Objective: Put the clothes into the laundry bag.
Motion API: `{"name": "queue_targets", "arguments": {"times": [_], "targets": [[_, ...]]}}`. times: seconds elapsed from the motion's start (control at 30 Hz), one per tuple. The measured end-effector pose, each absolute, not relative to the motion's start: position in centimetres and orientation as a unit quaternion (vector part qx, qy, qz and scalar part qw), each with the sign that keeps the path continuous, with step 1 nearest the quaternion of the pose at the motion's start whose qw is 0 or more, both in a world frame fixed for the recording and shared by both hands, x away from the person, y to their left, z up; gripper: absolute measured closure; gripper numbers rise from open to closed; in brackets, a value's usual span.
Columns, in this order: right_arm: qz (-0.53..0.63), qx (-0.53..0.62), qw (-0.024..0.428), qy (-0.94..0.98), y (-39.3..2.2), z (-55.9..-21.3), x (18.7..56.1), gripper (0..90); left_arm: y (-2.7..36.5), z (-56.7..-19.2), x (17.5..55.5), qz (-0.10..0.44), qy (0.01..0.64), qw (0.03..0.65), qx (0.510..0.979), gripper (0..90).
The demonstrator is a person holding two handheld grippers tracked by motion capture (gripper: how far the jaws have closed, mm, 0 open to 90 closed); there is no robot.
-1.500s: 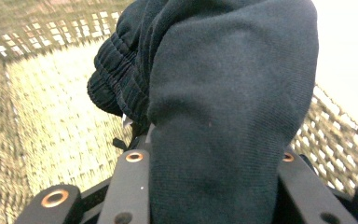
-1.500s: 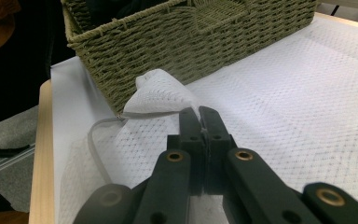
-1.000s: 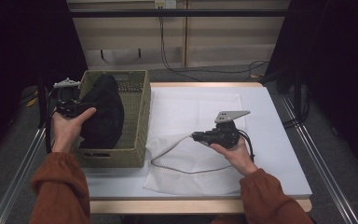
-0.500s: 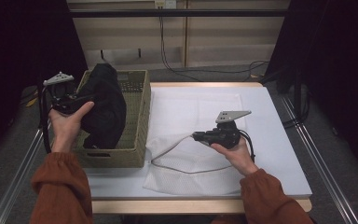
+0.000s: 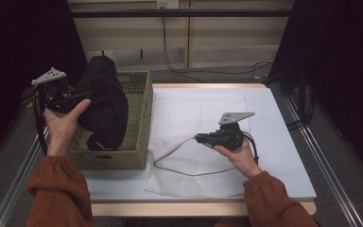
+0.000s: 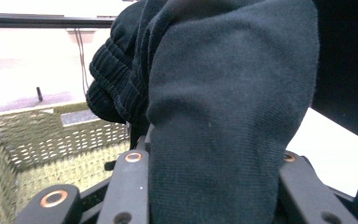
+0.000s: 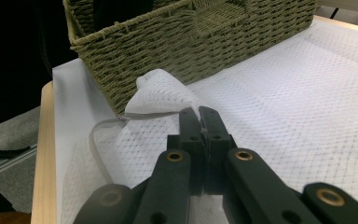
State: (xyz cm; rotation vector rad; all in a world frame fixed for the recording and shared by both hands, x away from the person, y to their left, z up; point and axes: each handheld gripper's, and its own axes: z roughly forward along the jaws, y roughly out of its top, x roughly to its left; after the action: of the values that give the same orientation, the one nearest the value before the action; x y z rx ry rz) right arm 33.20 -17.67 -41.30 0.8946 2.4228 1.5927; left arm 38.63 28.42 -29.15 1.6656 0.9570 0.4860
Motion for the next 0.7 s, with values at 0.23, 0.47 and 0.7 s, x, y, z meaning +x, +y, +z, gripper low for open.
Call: {"name": "queue_targets", "arguments": {"times": [0.23, 0.47, 0.7], "targets": [[0.525, 0.294, 0.052, 0.797, -17.7, -41.3, 33.2, 89.4, 28.1, -28.0, 37.9, 0.208, 0.388, 0.569, 0.695, 65.0], [0.526, 0.294, 0.051, 0.797, -17.8, -41.3, 33.2, 89.5, 27.7, -28.3, 36.7, 0.206, 0.371, 0.583, 0.693, 65.0], [0.527, 0.294, 0.048, 0.796, -17.8, -41.4, 33.2, 89.4, 26.9, -29.1, 35.8, 0.198, 0.356, 0.6, 0.689, 65.0]]}}
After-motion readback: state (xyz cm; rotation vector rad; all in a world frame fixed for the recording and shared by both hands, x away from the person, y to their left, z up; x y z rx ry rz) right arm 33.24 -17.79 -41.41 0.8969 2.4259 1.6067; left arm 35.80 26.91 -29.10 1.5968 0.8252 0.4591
